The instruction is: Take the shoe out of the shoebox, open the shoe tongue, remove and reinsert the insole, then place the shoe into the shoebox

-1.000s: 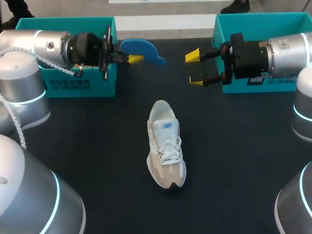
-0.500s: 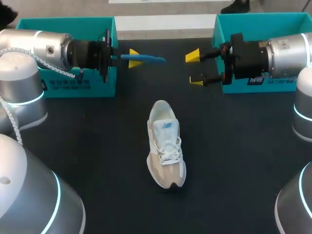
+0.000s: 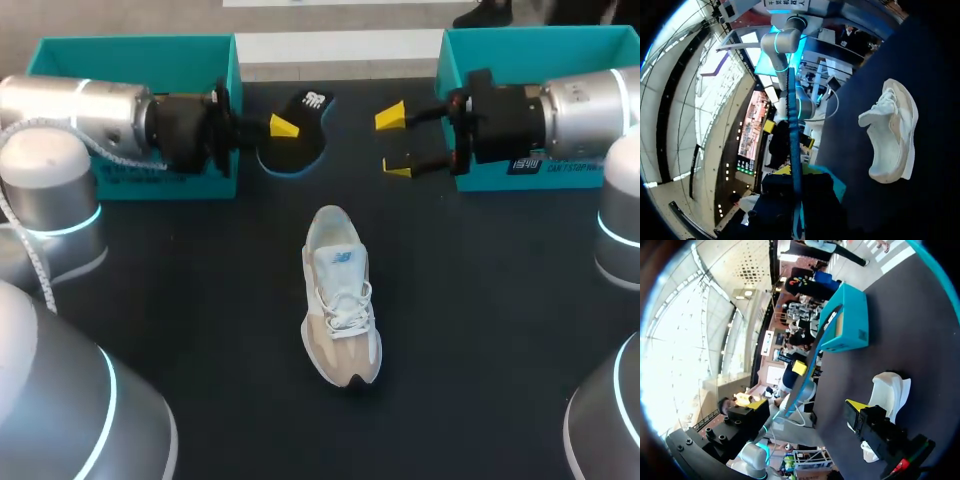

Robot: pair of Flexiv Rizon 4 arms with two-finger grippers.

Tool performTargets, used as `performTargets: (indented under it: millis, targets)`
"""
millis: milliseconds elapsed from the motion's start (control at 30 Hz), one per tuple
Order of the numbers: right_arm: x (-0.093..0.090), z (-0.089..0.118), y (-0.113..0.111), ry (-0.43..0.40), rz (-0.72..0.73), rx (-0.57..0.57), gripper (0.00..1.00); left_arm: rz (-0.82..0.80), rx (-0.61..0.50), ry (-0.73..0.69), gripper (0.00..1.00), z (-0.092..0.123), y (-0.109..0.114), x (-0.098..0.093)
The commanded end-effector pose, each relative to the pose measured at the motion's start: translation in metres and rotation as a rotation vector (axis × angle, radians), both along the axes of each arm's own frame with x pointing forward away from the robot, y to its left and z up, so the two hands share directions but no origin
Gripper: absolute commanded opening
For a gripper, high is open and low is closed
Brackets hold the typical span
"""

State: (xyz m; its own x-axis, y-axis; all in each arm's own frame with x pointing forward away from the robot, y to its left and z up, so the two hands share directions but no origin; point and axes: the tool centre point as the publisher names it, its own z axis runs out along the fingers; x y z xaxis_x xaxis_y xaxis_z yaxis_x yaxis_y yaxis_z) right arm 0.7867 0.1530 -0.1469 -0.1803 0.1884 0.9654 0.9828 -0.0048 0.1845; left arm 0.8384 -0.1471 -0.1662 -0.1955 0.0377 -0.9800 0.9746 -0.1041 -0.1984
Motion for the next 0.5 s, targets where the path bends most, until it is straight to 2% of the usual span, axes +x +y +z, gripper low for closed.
performTargets:
  millis: [33, 167, 333, 367, 400, 433, 467, 500]
  targets:
    - [0.017, -0.005, 0.022, 0.002, 0.028, 0.008, 1.0, 0.111, -0.069, -0.29, 0.0, -0.006, -0.008, -0.003]
    - [0.018, -0.008, 0.032, 0.007, 0.037, 0.011, 1.0, 0.142, -0.081, -0.355, 0.0, -0.006, -0.018, 0.001]
    - [0.018, -0.009, 0.041, 0.006, 0.035, 0.018, 0.97, 0.164, -0.105, -0.357, 0.0, -0.005, -0.034, 0.004]
    - [0.018, -0.009, 0.042, 0.008, 0.037, 0.018, 0.92, 0.169, -0.109, -0.361, 0.0, -0.005, -0.037, 0.004]
    - [0.018, -0.009, 0.044, 0.009, 0.038, 0.018, 0.8, 0.173, -0.112, -0.36, 0.0, -0.005, -0.04, 0.004]
    - [0.018, -0.009, 0.046, 0.006, 0.04, 0.023, 0.77, 0.171, -0.116, -0.354, 0.0, -0.005, -0.043, 0.004]
    - [0.018, -0.01, 0.048, 0.005, 0.04, 0.024, 0.7, 0.174, -0.119, -0.354, 0.0, -0.005, -0.046, 0.004]
    - [0.018, -0.01, 0.049, 0.006, 0.042, 0.026, 0.5, 0.176, -0.121, -0.353, 0.0, -0.005, -0.049, 0.004]
